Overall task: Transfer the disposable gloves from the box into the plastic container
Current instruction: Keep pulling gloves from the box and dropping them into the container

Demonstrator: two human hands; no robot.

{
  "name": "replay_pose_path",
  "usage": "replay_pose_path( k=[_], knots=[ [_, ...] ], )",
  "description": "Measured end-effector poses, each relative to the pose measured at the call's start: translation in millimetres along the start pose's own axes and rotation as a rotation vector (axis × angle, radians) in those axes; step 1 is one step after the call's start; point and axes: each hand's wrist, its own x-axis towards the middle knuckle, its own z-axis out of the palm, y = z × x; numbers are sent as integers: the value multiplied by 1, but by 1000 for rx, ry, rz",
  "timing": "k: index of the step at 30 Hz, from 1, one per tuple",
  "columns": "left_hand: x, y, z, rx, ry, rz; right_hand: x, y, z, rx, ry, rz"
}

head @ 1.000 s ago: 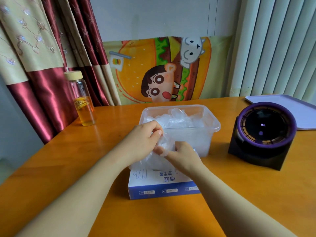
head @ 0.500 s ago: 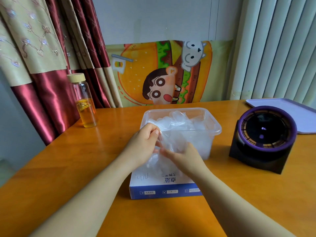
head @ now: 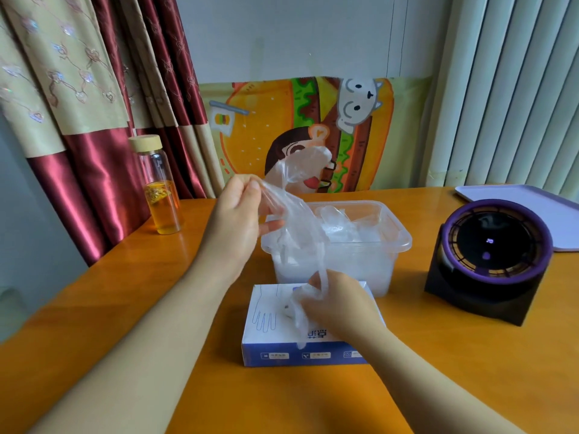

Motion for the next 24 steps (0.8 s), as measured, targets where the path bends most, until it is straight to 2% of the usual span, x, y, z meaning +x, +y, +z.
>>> replay_pose_path(
  k=[4,6,10,13,16,21,24],
  knots=[
    [1,-2,-8,-18,32,-16,-2,-5,-2,-302,-73,-114],
    [-2,-3,-9,-35,21,-44,0,-8,-9,-355,-169,-154],
    [-6,-6,-9,-99,-7,-150,6,-9,-27,-292,-407,-177],
    [-4,-6,-11,-212,9,-227,7,-7,-48,-153,-462,-186],
    [0,-3,-14,-295,41,-287,9,-8,-66,-17,-270,-234],
    [6,0,-16,-456,72,-415,16,-9,-81,296,209,-256],
    [7,-1,-17,-540,17,-503,21,-20,-97,407,263,-364]
  ],
)
